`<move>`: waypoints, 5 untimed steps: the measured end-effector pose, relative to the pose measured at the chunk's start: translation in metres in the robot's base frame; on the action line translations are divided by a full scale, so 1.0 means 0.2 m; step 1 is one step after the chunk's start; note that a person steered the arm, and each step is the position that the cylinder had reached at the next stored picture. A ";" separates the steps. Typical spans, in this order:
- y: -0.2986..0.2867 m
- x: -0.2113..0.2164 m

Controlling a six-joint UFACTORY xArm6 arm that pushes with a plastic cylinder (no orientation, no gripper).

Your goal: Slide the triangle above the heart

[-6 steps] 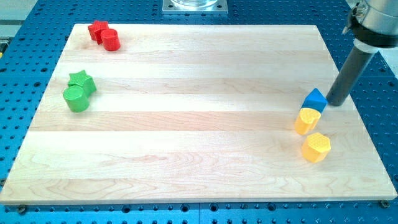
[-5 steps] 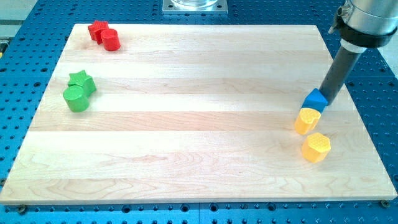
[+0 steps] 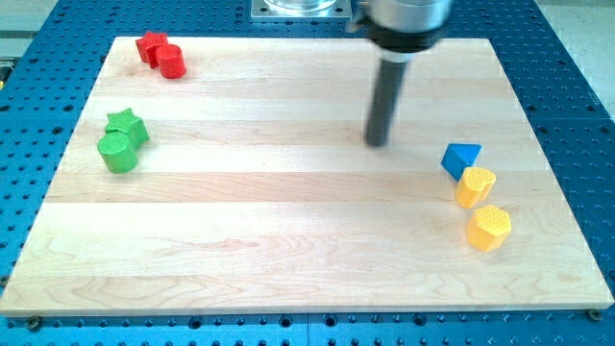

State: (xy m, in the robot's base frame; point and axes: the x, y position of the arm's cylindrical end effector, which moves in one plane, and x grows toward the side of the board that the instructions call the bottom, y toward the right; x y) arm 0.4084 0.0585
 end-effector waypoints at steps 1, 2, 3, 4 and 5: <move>0.13 0.23; 0.44 0.21; 0.59 0.16; 0.59 0.02; 1.07 -0.06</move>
